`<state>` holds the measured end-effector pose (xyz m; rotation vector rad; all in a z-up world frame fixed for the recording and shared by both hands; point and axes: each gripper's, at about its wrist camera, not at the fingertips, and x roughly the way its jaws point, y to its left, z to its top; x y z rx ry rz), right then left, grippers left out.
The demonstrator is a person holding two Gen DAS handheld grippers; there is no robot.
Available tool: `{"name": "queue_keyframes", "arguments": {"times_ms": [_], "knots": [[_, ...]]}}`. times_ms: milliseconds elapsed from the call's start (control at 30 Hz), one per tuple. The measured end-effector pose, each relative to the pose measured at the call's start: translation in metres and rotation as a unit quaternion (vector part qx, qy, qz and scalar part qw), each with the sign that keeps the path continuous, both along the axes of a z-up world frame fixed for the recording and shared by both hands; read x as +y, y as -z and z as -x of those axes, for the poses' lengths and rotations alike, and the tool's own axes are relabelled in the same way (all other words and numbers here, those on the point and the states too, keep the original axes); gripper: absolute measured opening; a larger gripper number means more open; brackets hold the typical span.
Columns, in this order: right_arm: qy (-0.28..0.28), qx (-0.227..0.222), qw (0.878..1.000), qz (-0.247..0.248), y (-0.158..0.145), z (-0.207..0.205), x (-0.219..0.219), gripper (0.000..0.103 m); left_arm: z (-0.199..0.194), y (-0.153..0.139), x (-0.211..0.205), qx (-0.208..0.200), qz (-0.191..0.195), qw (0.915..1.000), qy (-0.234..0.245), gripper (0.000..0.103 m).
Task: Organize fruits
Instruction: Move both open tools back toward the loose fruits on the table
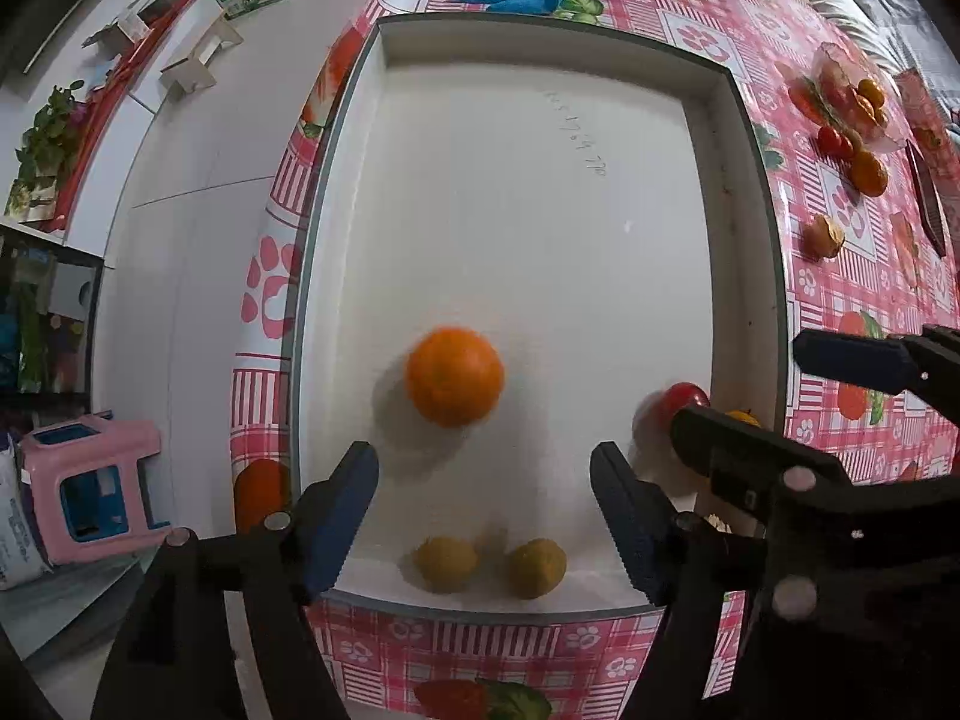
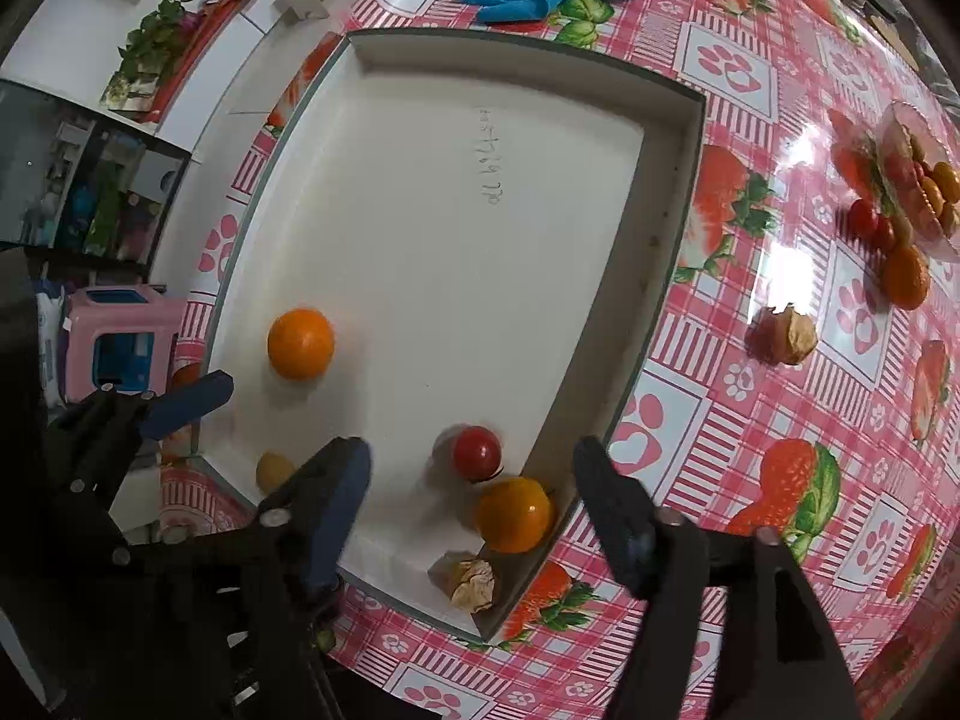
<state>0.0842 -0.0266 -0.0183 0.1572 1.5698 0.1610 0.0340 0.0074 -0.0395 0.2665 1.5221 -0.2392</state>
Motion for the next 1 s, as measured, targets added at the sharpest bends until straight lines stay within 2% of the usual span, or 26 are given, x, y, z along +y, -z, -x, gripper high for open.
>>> {"name": "queue_keyframes", "arguments": {"times_ms": [267, 333, 367, 633, 833, 1000], "knots": [[0.026, -0.016, 0.998, 0.057, -0.007, 0.009, -0.037, 0.090, -0.001, -0.008, -0.004, 0.003, -0.002, 1.0000, 0.001, 0.074], [0.042, -0.017, 0.997, 0.061, -0.009, 0.011, -0.050, 0.101, -0.004, -0.012, -0.007, 0.003, 0.002, 1.0000, 0.001, 0.074], [0.054, -0.019, 0.996, 0.061, -0.011, 0.012, -0.060, 0.103, -0.004, -0.015, -0.010, 0.001, 0.004, 1.0000, 0.003, 0.074], [0.109, -0.016, 0.991, 0.073, -0.017, 0.029, -0.122, 0.103, -0.007, -0.042, -0.046, -0.012, 0.027, 0.9991, 0.030, 0.074], [0.160, -0.022, 0.985, 0.065, -0.034, 0.034, -0.168, 0.103, -0.013, -0.072, -0.081, -0.021, 0.066, 0.9961, 0.055, 0.074], [0.213, -0.036, 0.974, 0.066, -0.050, 0.033, -0.218, 0.103, -0.020, -0.093, -0.118, -0.034, 0.094, 0.9920, 0.077, 0.074]]}}
